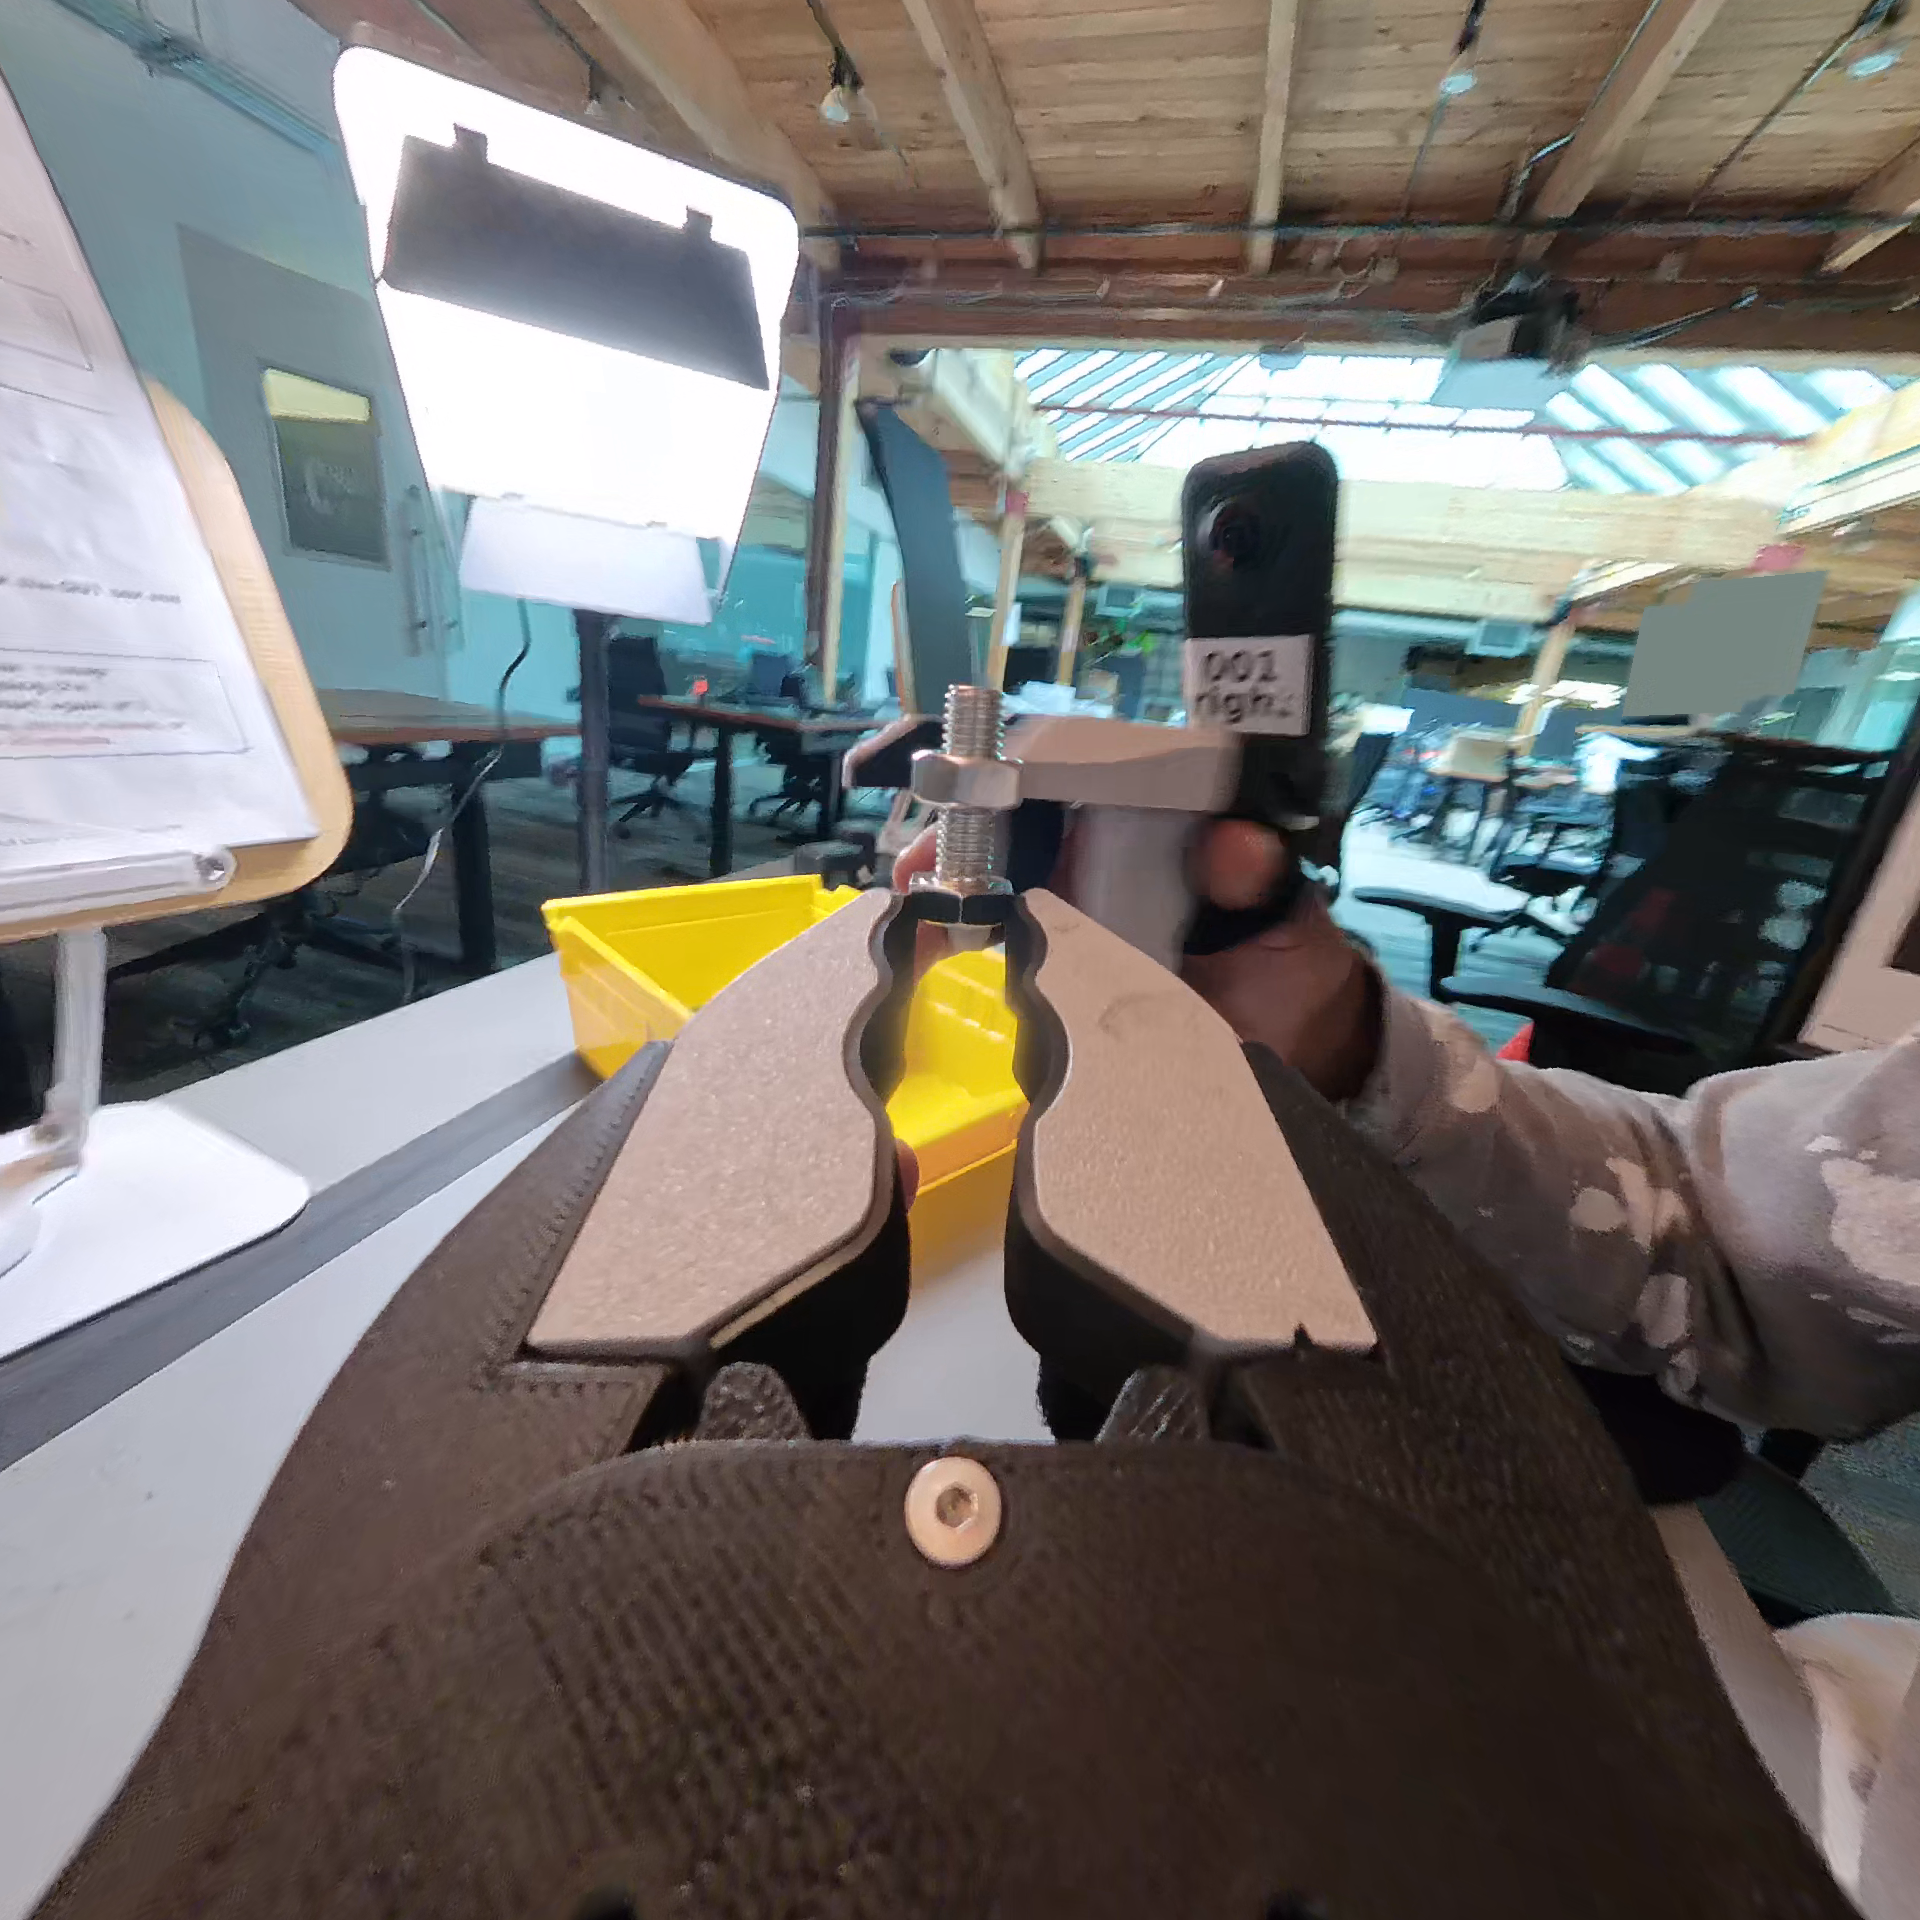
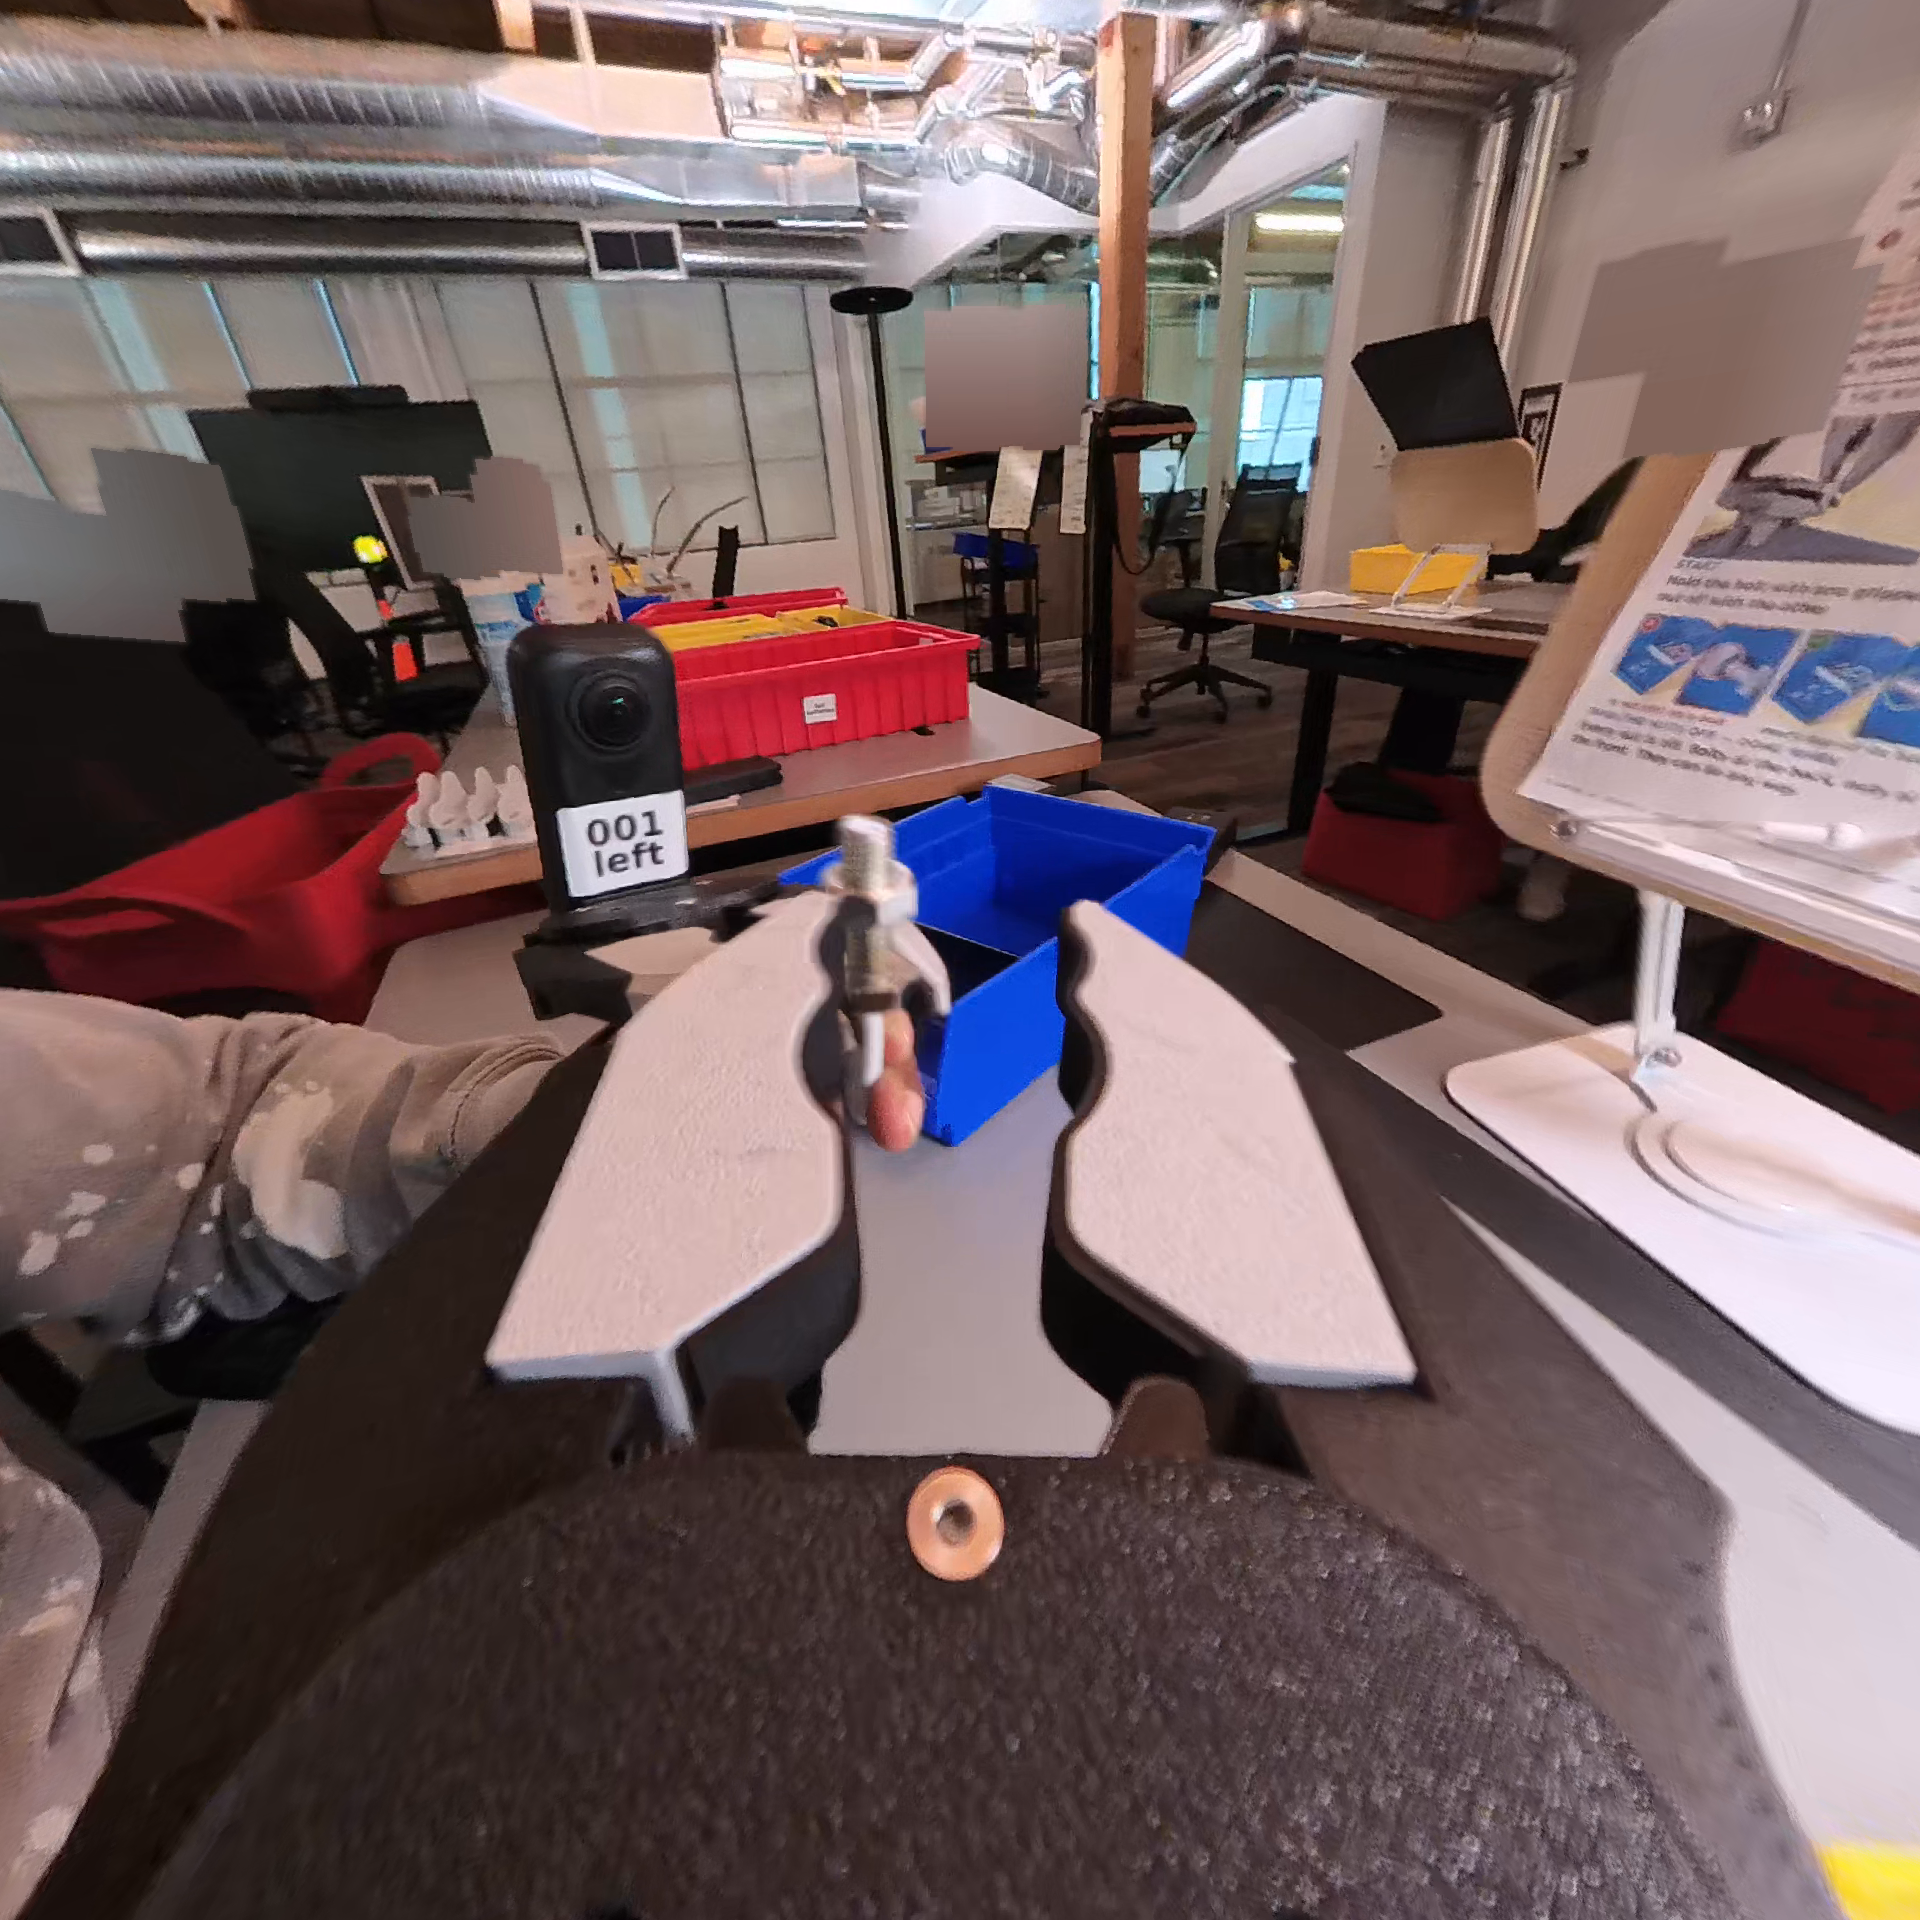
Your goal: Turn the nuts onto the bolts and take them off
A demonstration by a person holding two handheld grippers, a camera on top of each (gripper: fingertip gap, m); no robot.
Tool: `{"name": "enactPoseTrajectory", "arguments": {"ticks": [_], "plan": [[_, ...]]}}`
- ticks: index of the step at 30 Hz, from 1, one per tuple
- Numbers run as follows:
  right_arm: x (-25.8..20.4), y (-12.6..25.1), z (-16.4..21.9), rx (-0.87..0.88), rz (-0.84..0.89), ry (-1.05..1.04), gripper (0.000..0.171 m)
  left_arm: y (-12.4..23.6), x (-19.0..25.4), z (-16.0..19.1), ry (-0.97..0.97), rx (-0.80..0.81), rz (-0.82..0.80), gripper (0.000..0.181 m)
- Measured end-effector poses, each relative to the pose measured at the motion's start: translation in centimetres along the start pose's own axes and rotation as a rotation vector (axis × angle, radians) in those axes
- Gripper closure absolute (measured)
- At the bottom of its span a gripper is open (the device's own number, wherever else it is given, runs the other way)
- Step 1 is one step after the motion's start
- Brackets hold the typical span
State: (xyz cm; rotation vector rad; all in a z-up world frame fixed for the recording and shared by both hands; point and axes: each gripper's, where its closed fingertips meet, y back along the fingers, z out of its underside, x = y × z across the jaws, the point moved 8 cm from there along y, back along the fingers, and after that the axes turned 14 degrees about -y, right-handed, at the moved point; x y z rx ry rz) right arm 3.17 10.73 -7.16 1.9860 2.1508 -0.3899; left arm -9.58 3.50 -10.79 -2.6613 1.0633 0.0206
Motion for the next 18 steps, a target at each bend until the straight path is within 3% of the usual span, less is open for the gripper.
{"name": "enactPoseTrajectory", "arguments": {"ticks": [1,2,7,11,12,13,18], "plan": [[0.7,0.4,-0.2,0.022,0.057,-0.018,0.151,0.1,-0.1,-0.1,0.011,0.013,0.008,0.164],[1.3,0.8,-0.5,0.050,0.088,-0.010,0.151,0.1,-0.1,-0.3,0.004,0.008,0.006,0.164],[-0.3,0.2,-0.3,0.014,0.001,0.001,0.132,-0.1,0.1,0.0,-0.010,-0.006,0.000,0.164],[-0.3,-0.3,0.2,-0.007,0.010,0.019,0.130,-0.1,0.1,0.1,-0.005,-0.019,-0.006,0.164],[0.0,-0.1,0.1,-0.012,0.008,-0.005,0.134,0.0,-0.2,0.1,0.011,-0.007,-0.014,0.164],[0.6,0.2,-0.1,0.013,0.062,-0.017,0.153,0.2,-0.3,0.0,0.021,0.010,-0.006,0.164],[0.2,0.4,-0.5,0.027,0.022,-0.010,0.135,0.1,-0.2,-0.2,-0.001,0.009,-0.010,0.163]]}}
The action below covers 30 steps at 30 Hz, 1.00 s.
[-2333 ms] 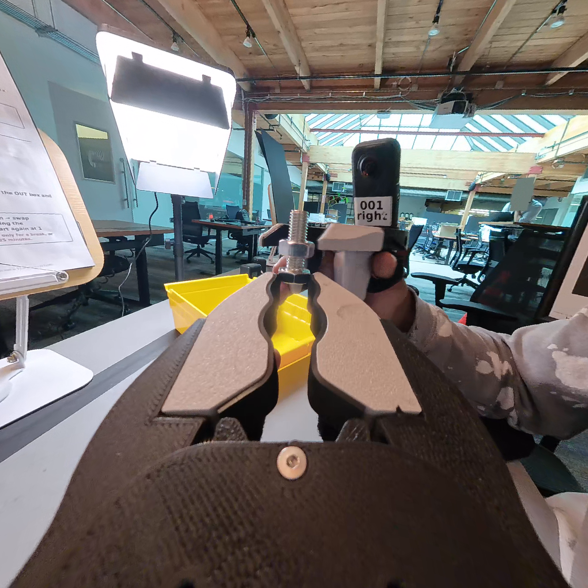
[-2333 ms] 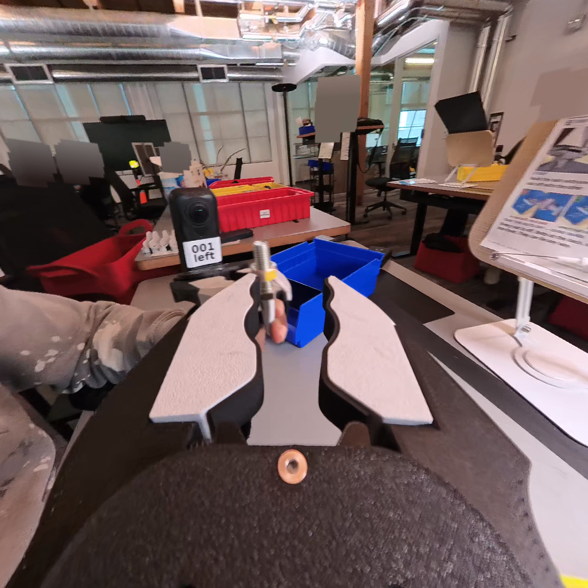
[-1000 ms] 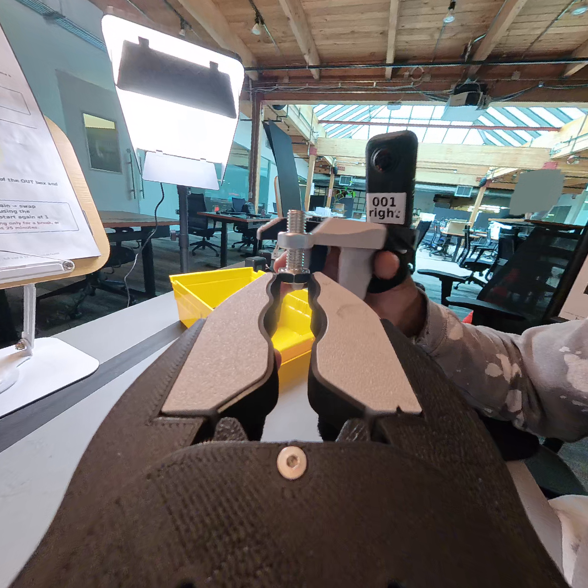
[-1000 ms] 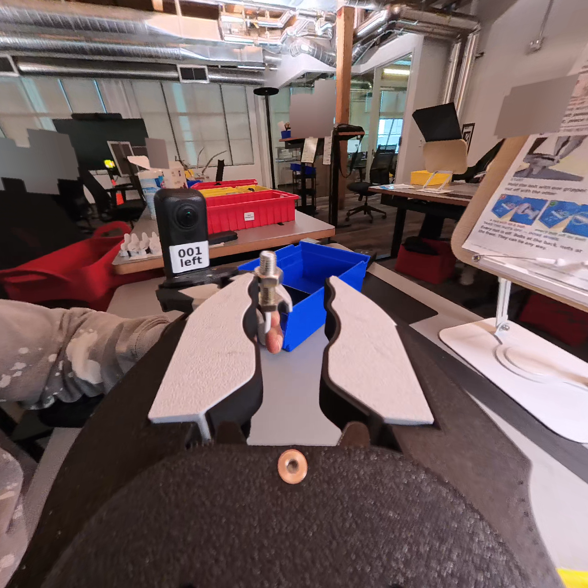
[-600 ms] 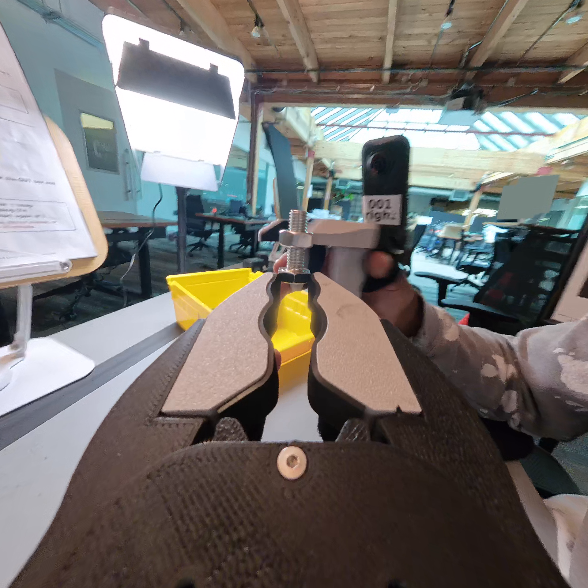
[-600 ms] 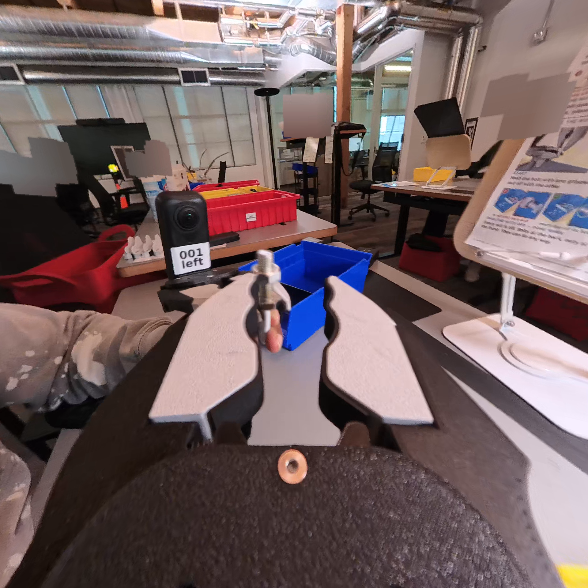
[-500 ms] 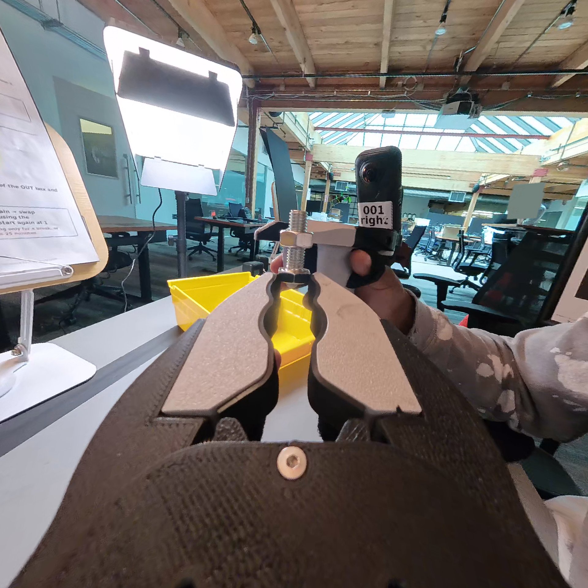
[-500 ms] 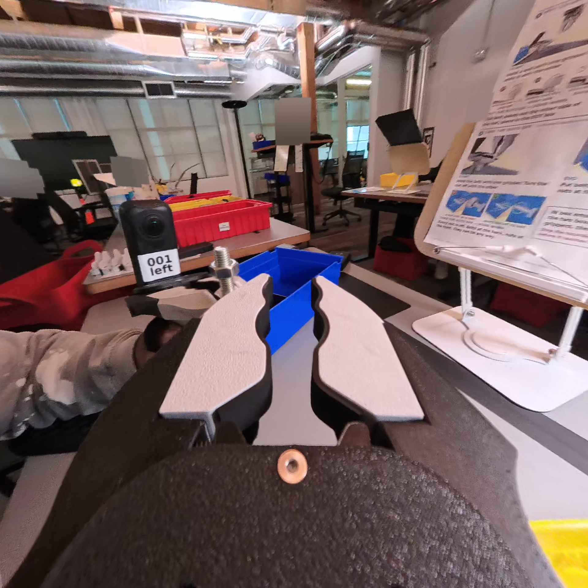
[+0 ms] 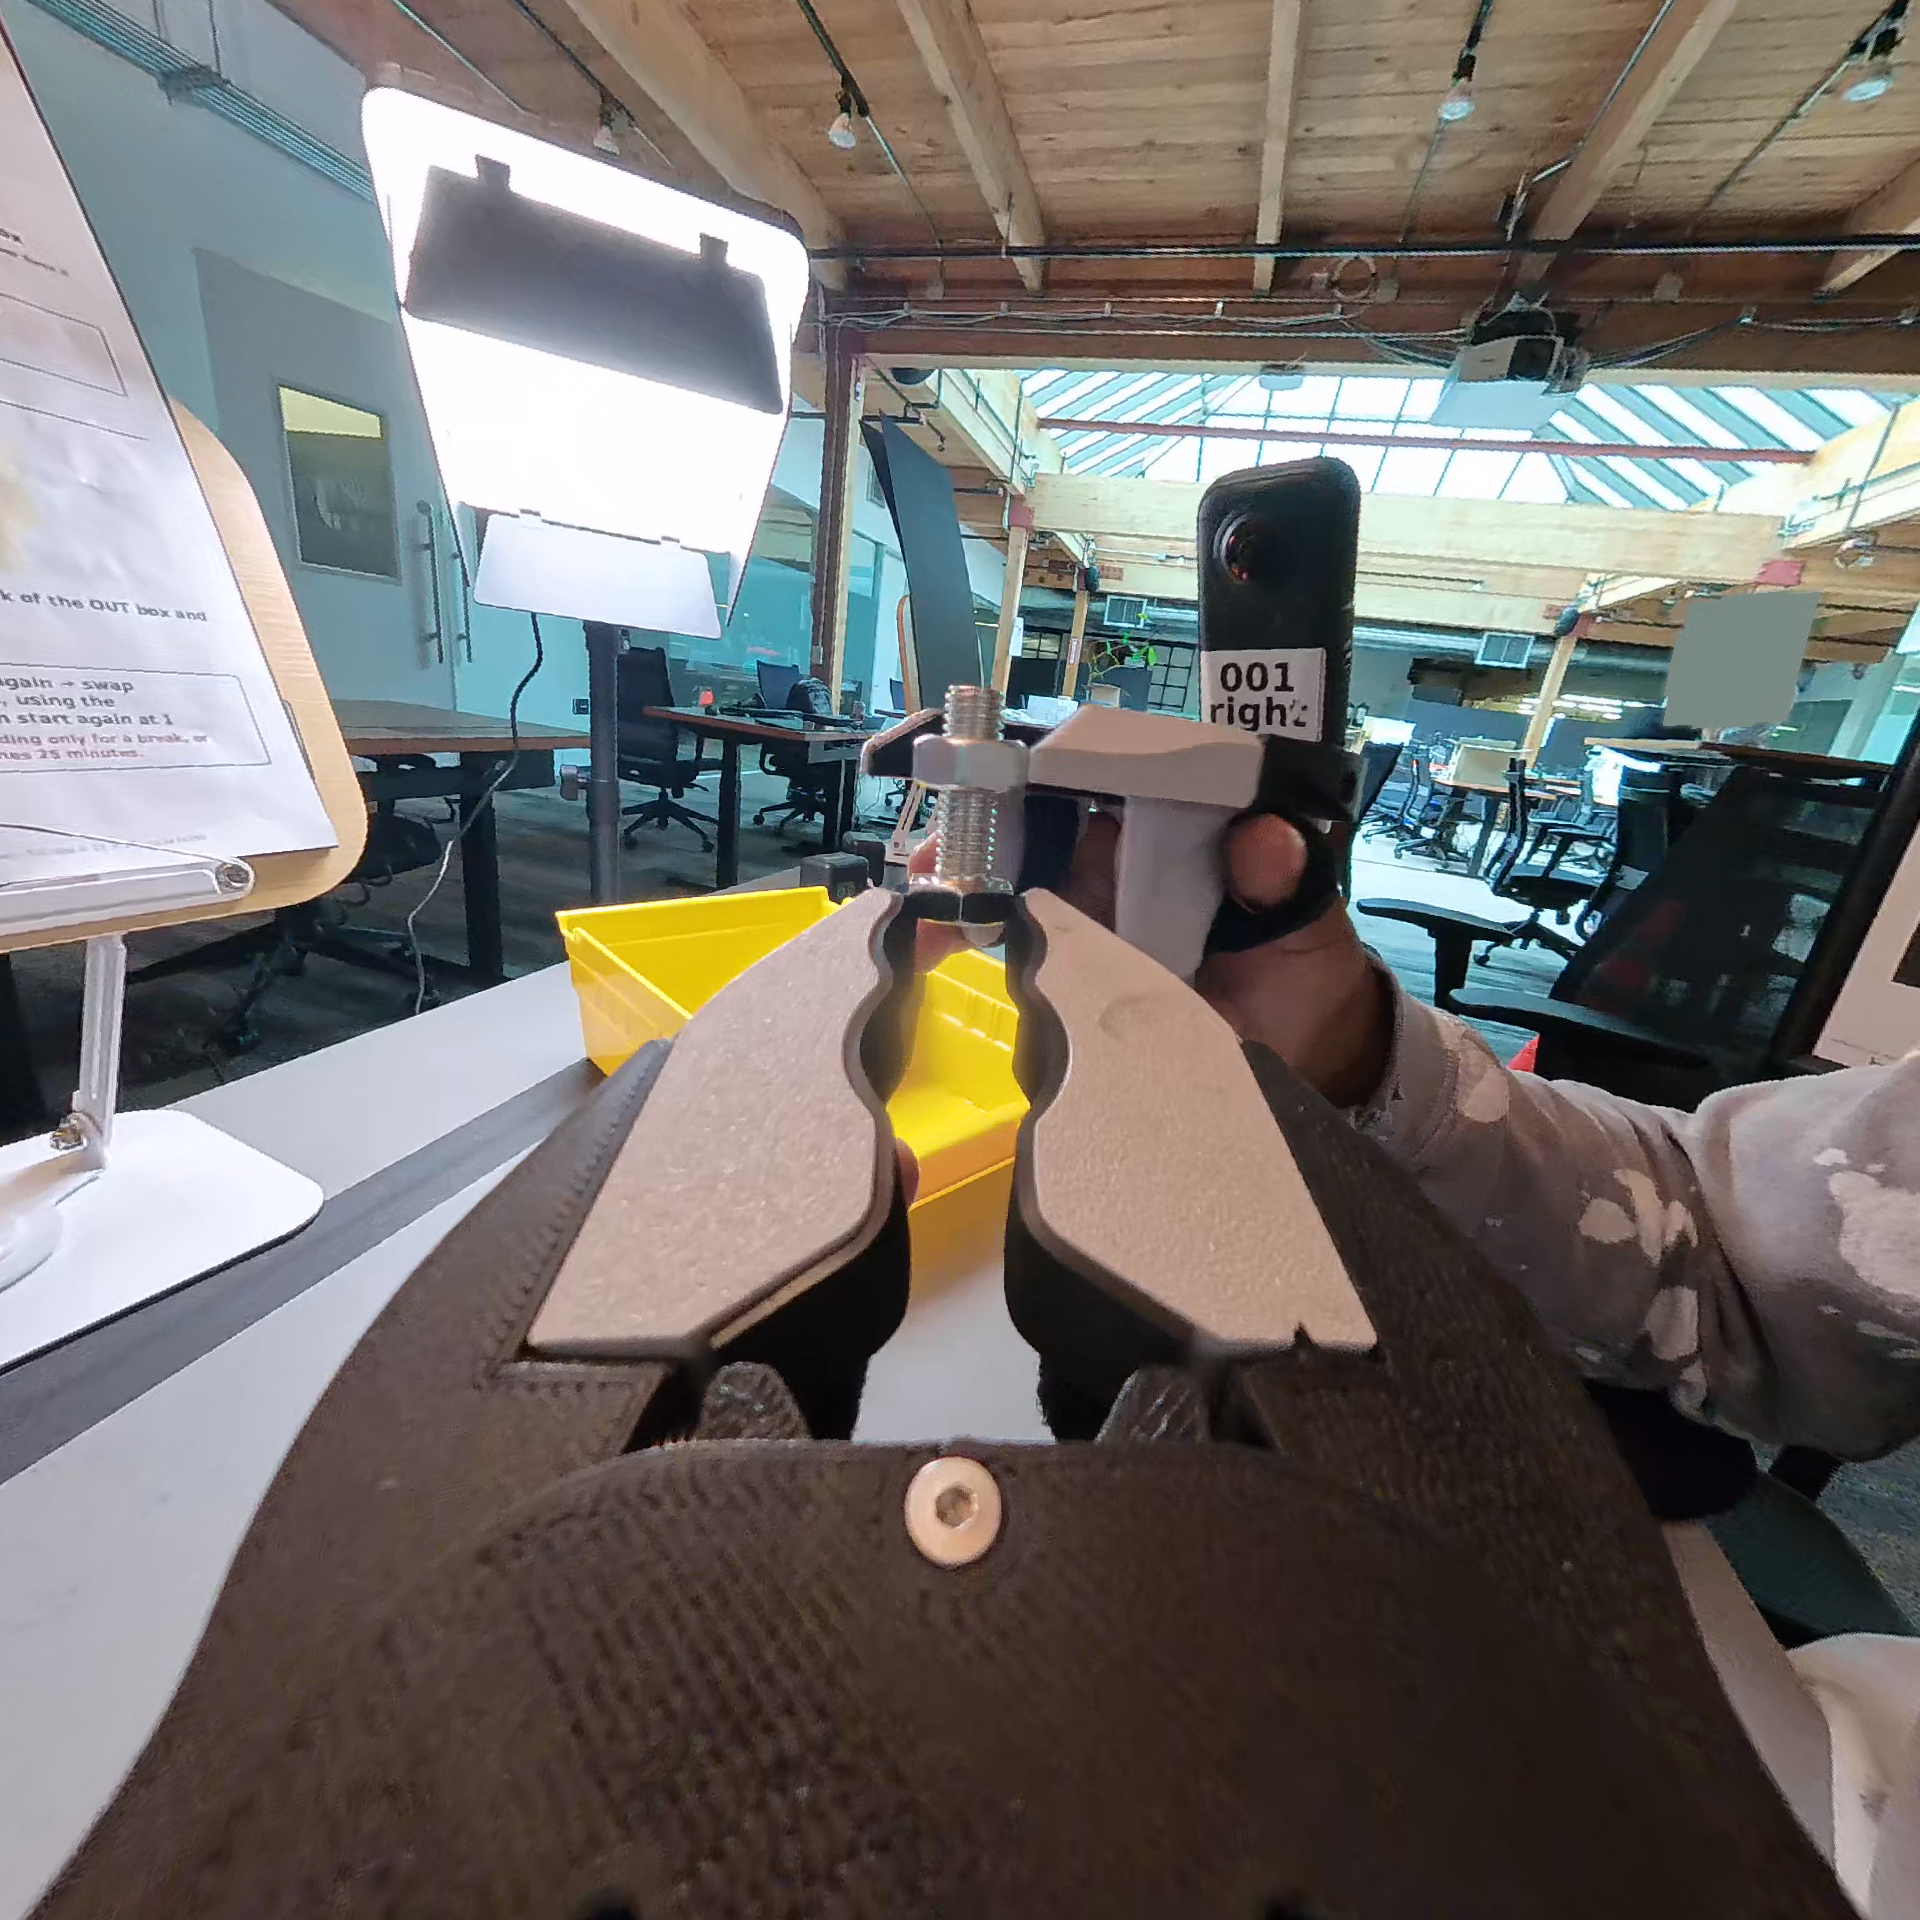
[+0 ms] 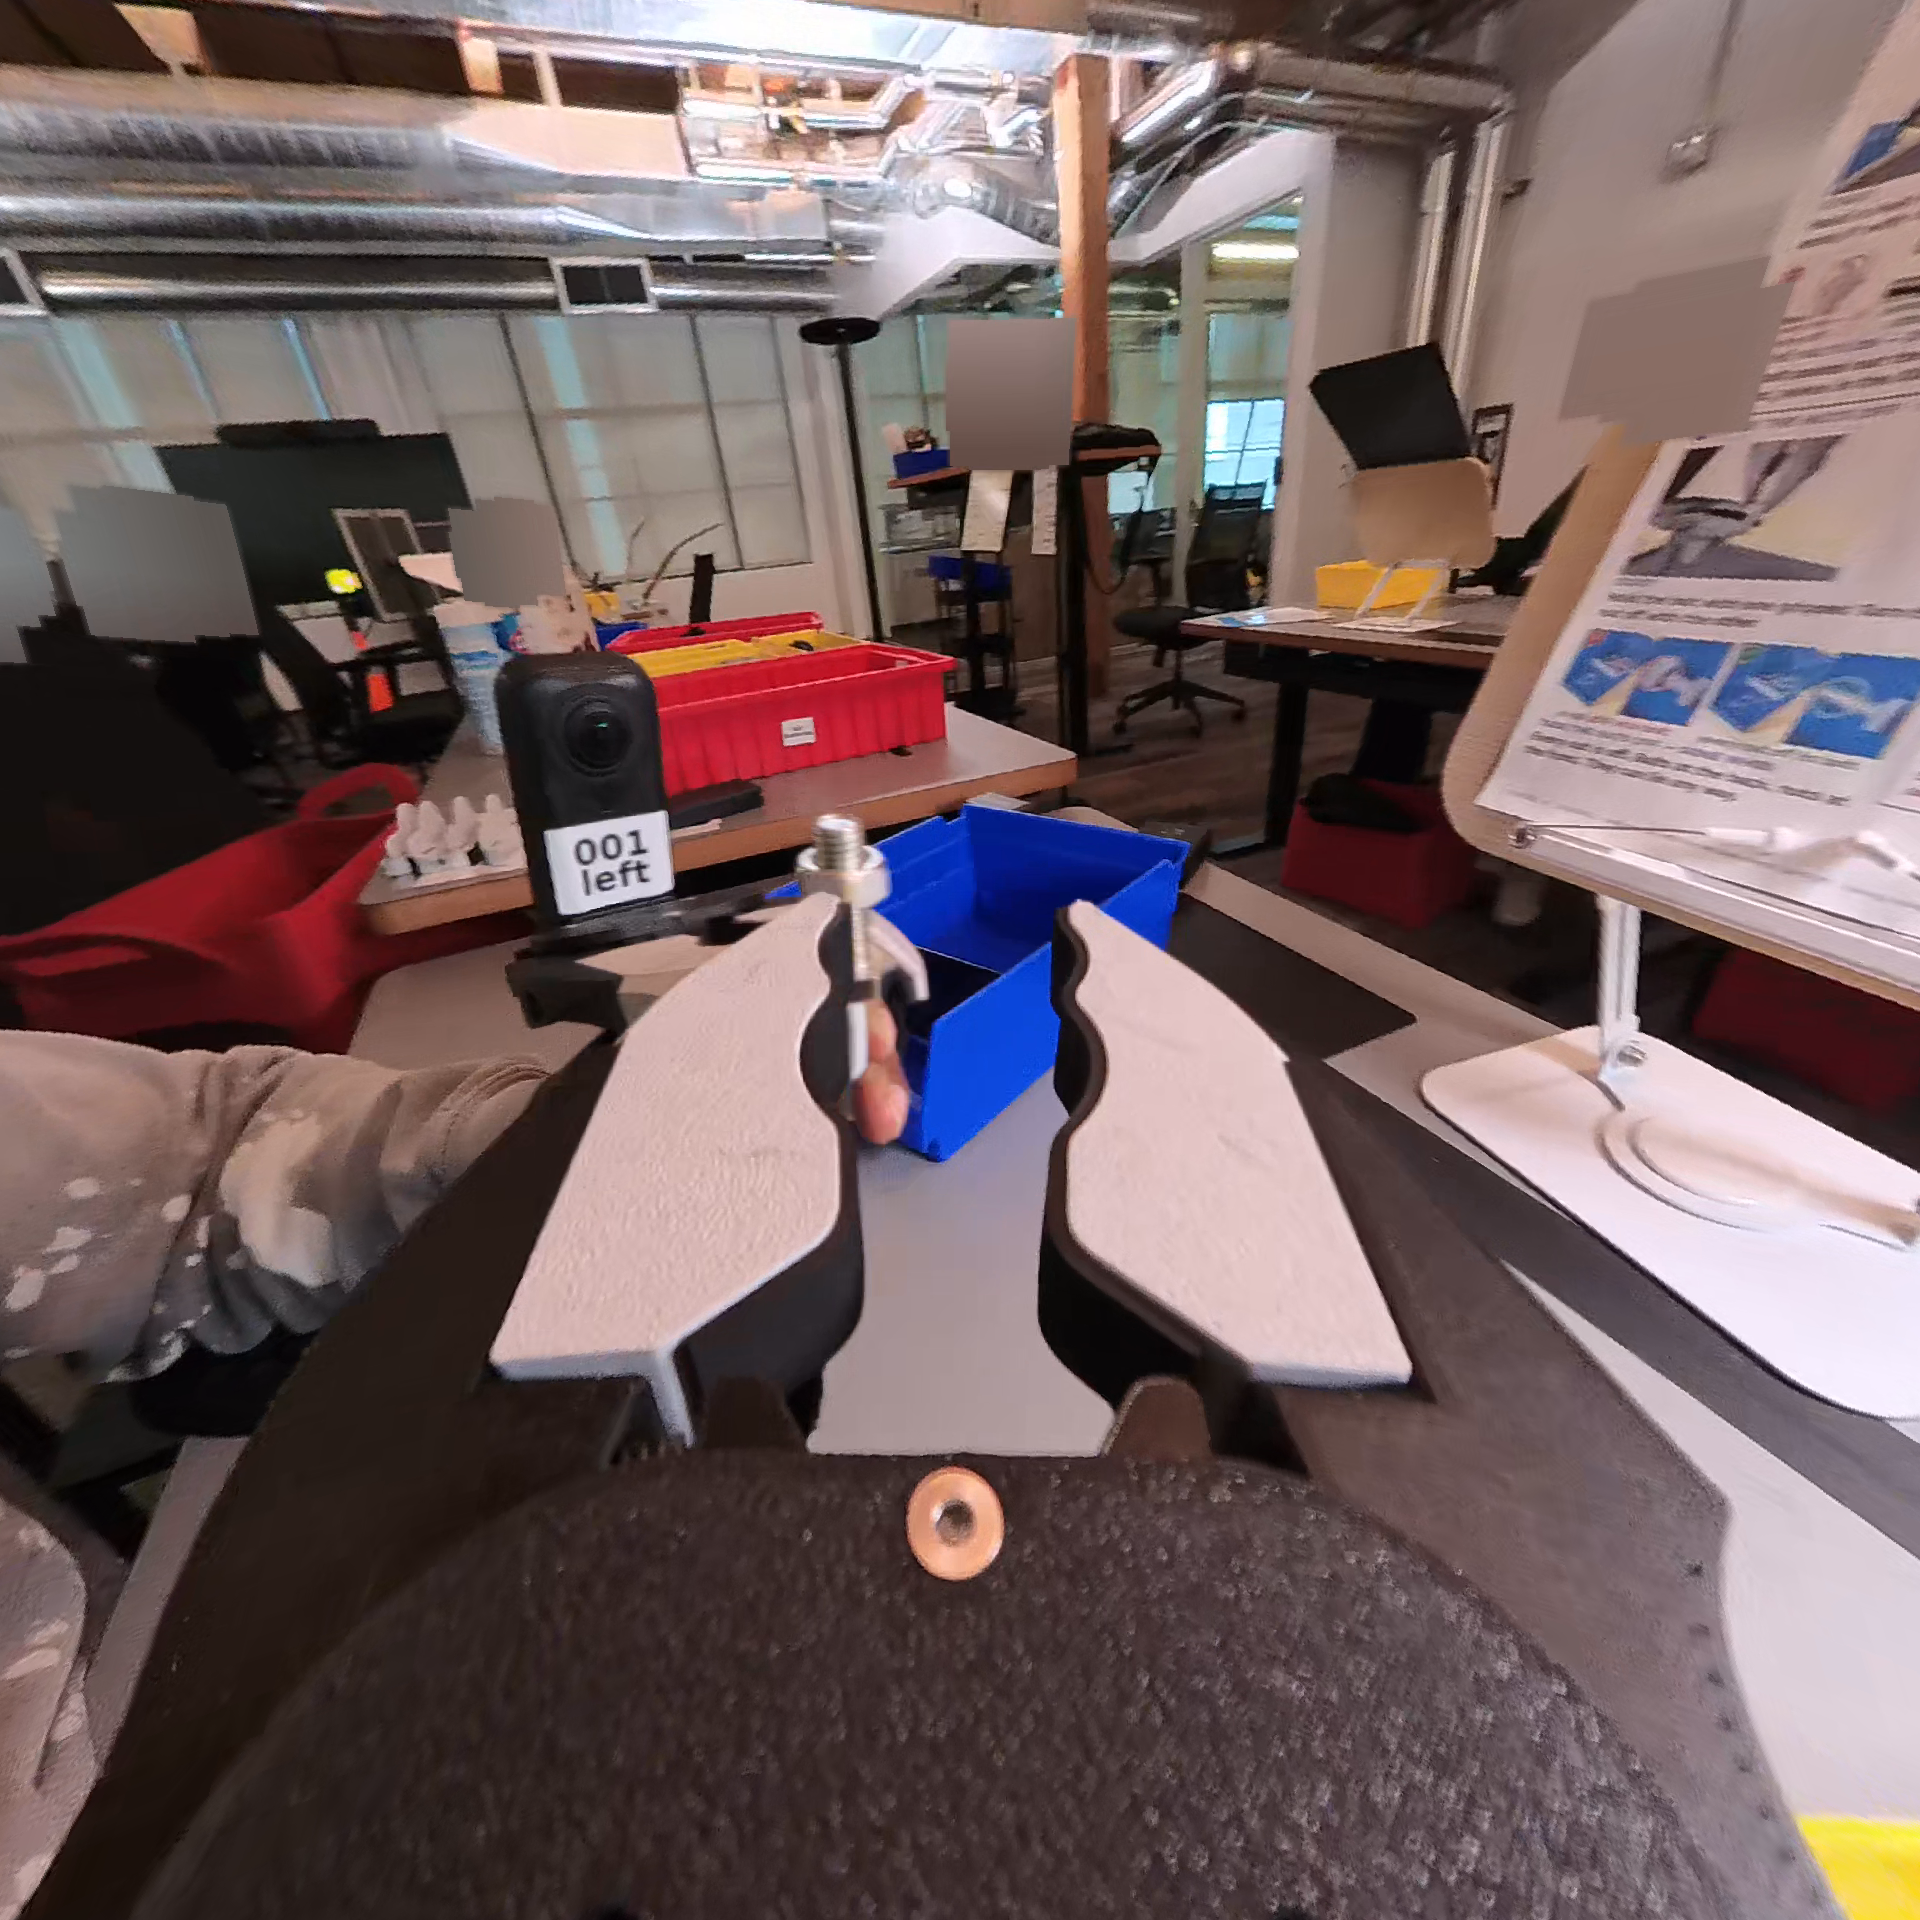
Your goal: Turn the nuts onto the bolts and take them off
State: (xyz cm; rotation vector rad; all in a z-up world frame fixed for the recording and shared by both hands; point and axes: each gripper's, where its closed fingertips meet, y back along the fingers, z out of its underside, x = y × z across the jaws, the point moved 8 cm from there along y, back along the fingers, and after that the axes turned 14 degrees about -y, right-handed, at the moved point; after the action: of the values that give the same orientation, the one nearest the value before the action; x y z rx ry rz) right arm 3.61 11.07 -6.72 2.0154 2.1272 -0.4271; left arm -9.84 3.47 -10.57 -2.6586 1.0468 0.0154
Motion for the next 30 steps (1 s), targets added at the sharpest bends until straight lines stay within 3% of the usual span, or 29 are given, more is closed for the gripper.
{"name": "enactPoseTrajectory", "arguments": {"ticks": [6,7,9,15,19,22,27,30], "plan": [[-0.4,-0.6,0.5,-0.008,-0.039,-0.020,0.130,-0.2,0.4,0.2,-0.013,-0.011,0.009,0.163],[0.2,-0.2,0.3,0.004,-0.005,-0.037,0.145,-0.1,0.3,0.0,-0.012,0.007,0.020,0.164],[1.3,0.6,-0.2,0.055,0.053,-0.018,0.152,0.0,0.3,-0.2,-0.020,0.008,0.013,0.164],[-0.9,-0.3,0.3,-0.009,-0.050,0.018,0.130,-0.3,0.4,0.4,-0.010,-0.016,0.018,0.163],[-0.5,-0.3,0.4,-0.011,-0.036,0.012,0.130,-0.4,0.6,0.3,-0.021,-0.020,0.013,0.164],[0.6,0.6,-0.2,0.050,0.025,0.005,0.150,0.0,0.1,0.0,-0.005,0.004,0.008,0.164],[-0.7,0.0,0.0,-0.002,-0.040,0.009,0.133,-0.2,0.3,0.2,-0.016,-0.002,0.011,0.164],[-1.1,-0.5,0.3,0.000,-0.043,0.006,0.134,-0.3,0.7,0.2,-0.025,-0.002,0.017,0.163]]}}
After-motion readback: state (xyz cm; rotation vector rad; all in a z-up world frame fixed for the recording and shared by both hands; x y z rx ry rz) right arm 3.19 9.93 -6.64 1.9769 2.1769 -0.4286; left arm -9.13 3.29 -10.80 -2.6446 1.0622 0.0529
